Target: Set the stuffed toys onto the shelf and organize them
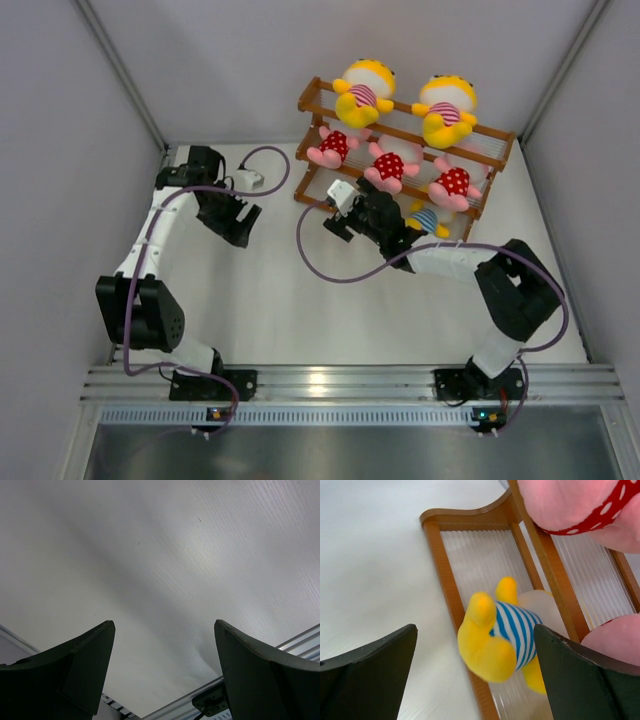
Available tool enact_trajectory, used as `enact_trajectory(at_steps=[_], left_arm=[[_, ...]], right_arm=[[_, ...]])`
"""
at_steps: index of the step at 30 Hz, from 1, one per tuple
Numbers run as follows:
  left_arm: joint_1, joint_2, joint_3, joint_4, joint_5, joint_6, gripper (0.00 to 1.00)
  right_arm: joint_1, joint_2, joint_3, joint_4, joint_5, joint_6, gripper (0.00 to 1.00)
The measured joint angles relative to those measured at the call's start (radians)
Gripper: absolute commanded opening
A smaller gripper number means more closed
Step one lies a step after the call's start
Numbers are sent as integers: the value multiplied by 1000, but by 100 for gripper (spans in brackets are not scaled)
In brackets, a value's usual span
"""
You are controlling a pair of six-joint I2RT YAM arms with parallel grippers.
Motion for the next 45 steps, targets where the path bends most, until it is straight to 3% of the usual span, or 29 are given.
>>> enact_trajectory(at_steps=[4, 7, 11, 15, 19, 23, 28, 34, 39, 45], left_arm=[[0, -6, -7, 0, 0, 2, 87], [2, -10, -11, -1, 0, 2, 87], [2, -18, -14, 0, 0, 1, 87], [2, -32, -22, 0, 2, -4, 86], [4, -47, -24, 0, 2, -15, 87], [4, -63, -24, -1, -7, -33, 86], [8, -76, -24, 0, -23, -60, 86], [12, -79, -25, 16, -56, -114, 86], [15, -90, -40, 57, -96, -163, 87], [17, -98, -104, 108, -124, -204, 86]], right_arm=[[55, -79, 1, -123, 2, 4, 99], [98, -148, 48, -318, -2, 53, 99], [115, -208, 252, -599, 10, 147, 99], [105, -284, 476, -764, 63, 227, 99], [12, -328, 696, -873, 120, 322, 99], [-206, -389, 771, -946, 217, 452, 99], [-549, -441, 756, -1043, 256, 599, 99], [-877, -494, 537, -1093, 222, 690, 99], [-948, -534, 322, -1110, 215, 728, 99], [-953, -560, 179, -1112, 221, 761, 99]])
